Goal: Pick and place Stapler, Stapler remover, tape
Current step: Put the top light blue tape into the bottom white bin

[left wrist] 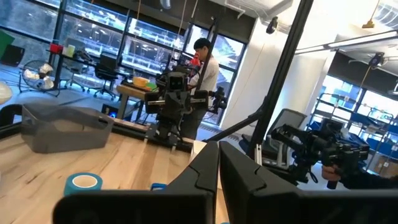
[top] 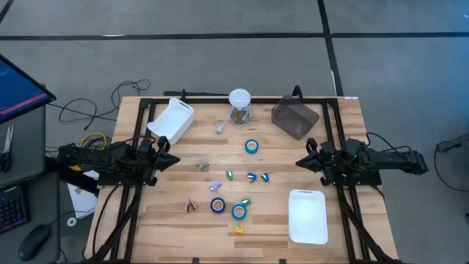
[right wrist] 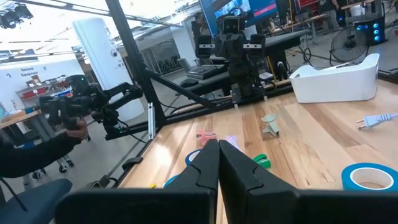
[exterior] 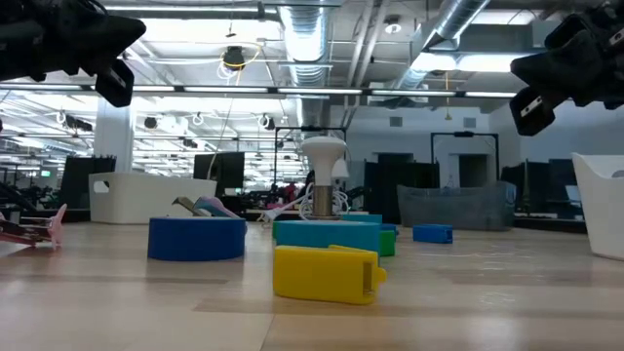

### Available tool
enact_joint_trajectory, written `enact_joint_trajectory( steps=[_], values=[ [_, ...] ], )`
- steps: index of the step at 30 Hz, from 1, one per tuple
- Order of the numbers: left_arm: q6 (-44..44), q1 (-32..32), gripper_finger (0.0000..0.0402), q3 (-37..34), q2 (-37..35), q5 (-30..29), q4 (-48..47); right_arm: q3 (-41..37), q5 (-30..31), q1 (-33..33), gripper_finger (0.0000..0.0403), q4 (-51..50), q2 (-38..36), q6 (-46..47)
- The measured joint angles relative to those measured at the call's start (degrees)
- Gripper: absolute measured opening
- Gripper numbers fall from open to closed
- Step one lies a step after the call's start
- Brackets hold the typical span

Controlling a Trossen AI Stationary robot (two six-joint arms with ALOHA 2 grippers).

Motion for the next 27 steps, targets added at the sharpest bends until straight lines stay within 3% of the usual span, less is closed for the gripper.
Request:
enact_joint_trajectory(
  steps=[23,27],
  values=[
    [0.0,0.0,0.0008,0.0,0.0,0.0,1.8,0.0,0.1,-0.1,0.0000,0.0,0.0,0.0],
    [-0.1,0.0,0.0008,0.0,0.0,0.0,2.1,0.0,0.1,-0.1,0.0000,0.6,0.0,3.4]
  ],
)
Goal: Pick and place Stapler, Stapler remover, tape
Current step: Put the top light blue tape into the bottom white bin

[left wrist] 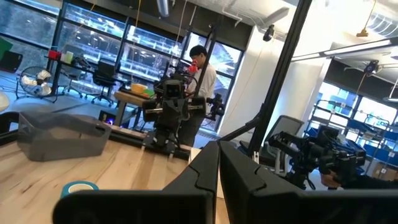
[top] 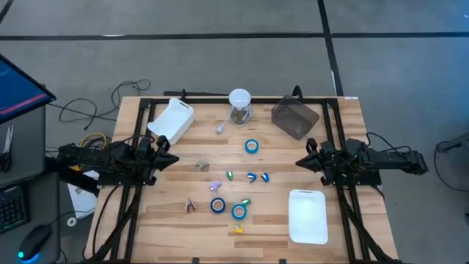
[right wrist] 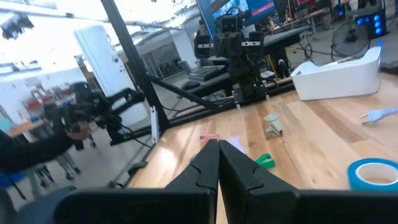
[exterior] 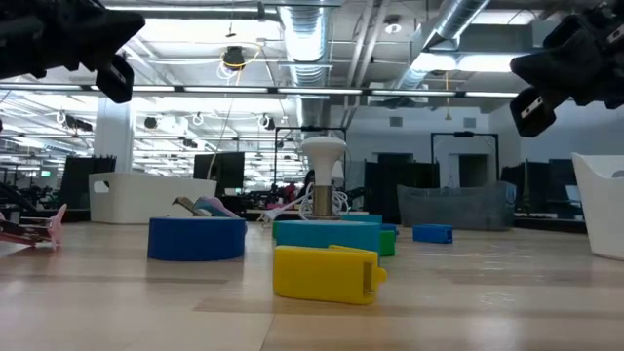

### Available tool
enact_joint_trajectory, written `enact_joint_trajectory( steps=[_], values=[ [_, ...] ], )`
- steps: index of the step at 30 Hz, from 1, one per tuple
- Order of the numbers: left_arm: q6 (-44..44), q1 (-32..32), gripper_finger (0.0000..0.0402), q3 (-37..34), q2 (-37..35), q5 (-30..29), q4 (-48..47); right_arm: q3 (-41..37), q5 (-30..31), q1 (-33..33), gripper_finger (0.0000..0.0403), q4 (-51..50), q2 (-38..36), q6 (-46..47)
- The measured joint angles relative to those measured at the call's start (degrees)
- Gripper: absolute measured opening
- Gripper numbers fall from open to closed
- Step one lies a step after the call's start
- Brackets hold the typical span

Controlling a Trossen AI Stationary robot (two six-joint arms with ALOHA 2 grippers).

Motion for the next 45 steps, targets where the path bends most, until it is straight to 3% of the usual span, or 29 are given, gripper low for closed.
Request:
enact_joint_trajectory(
  steps=[10,15,21,33,40,45],
  values=[
    [-1.1,0.0,0.0008,0.0,0.0,-3.0,8.1,0.3,0.0,0.0,0.0000,8.1,0.0,10.2],
    [-5.5,0.0,0.0008,0.0,0.2,-3.7,9.3,3.4,0.9,0.0,0.0000,8.4,0.0,10.5],
    [-7.0,0.0,0.0008,3.5,7.0,-5.7,9.3,6.8,4.6,0.0,0.0000,6.9,2.1,10.0],
    [2.0,0.0,0.0008,16.6,29.1,-10.2,9.0,16.7,12.4,0.0,0.0000,1.4,18.1,6.8],
    [6.0,0.0,0.0008,19.7,32.3,-18.0,8.9,26.1,16.7,0.0,0.0000,-8.2,29.1,5.6],
    [6.6,0.0,0.0008,21.3,31.6,-19.8,9.0,32.4,21.3,0.0,0.0000,-9.4,37.0,1.5]
  ],
)
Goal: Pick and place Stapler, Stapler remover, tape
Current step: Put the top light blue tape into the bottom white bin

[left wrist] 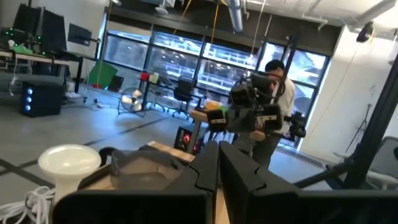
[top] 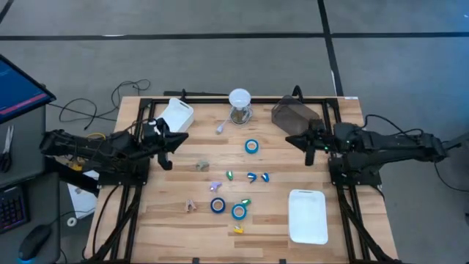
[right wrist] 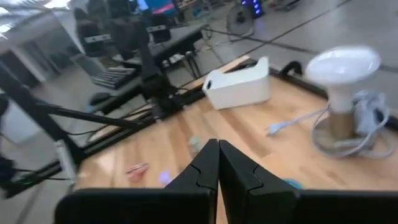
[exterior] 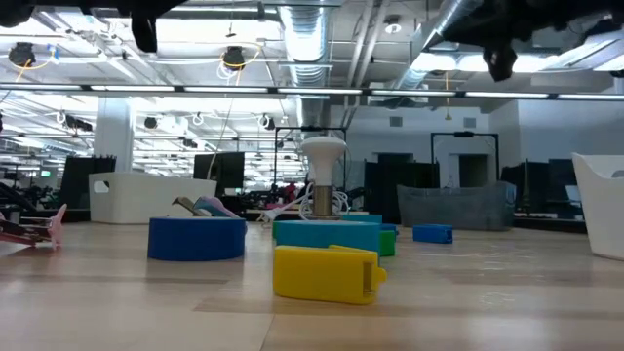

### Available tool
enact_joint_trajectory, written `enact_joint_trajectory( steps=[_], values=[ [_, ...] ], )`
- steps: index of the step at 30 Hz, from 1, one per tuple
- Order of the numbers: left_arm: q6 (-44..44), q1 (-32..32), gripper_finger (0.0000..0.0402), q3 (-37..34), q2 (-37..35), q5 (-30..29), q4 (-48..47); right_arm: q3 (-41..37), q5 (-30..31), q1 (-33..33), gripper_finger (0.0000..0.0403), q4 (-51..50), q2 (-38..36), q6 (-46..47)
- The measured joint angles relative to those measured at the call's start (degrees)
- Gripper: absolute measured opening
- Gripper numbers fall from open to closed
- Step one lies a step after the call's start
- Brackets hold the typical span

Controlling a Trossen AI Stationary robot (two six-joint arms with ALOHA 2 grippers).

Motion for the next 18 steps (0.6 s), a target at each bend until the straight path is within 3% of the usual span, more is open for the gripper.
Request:
enact_joint_trajectory(
  steps=[7,12,18],
  values=[
    [-0.3,0.0,0.0008,0.6,-0.2,0.0,0.0,6.2,7.6,-0.1,0.0000,0.2,11.6,-2.2],
    [-0.4,0.0,0.0008,0.6,-0.2,0.0,0.0,8.0,7.1,-0.1,0.0000,1.0,18.7,-2.2],
    [-0.6,0.0,0.0008,0.6,-0.2,0.0,0.1,8.2,6.9,-1.6,0.0000,9.5,25.5,-2.1]
  ],
)
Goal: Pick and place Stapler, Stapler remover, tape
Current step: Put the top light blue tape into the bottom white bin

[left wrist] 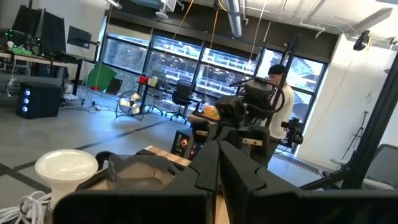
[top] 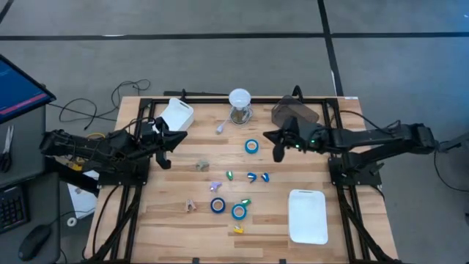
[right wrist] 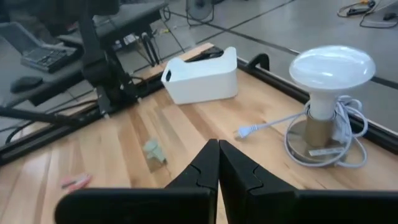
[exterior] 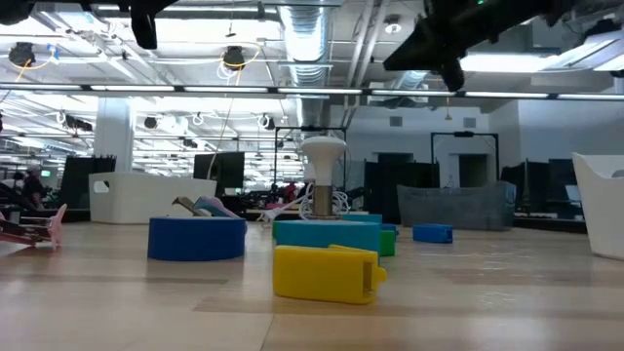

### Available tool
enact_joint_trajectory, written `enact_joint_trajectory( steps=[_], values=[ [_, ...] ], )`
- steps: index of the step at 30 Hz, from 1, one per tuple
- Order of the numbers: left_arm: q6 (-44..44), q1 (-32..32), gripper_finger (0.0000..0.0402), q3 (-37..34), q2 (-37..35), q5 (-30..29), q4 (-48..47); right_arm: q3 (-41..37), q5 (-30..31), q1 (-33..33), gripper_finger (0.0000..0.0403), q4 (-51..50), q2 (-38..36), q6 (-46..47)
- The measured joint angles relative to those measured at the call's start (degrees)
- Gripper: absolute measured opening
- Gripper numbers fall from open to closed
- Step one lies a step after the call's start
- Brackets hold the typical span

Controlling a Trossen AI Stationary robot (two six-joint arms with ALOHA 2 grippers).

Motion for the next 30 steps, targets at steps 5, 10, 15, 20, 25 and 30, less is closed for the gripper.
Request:
enact_joint_trajectory(
  steps=[5,10,15,20,25,30],
  values=[
    [0.0,0.0,0.0008,0.0,0.0,0.0,0.3,0.3,-1.8,-1.8,0.0001,2.5,4.7,0.0],
    [0.0,0.0,0.0008,0.0,0.0,0.0,0.3,3.1,-3.4,-3.2,0.0037,-0.1,10.1,0.1],
    [0.0,0.0,0.0008,0.0,0.0,0.0,0.3,7.5,-5.6,-4.7,0.0098,-4.8,15.4,2.1],
    [0.0,0.0,0.0008,0.0,0.0,0.0,0.3,13.5,-12.4,-6.5,0.0136,-12.1,20.8,5.0],
    [0.0,0.0,0.0008,0.0,0.0,0.0,0.2,20.0,-14.9,-6.8,0.0147,-20.8,26.6,5.3],
    [0.0,0.0,0.0008,0.0,0.0,0.0,0.2,24.1,-15.2,-6.8,0.0133,-26.2,31.5,4.7]
  ],
)
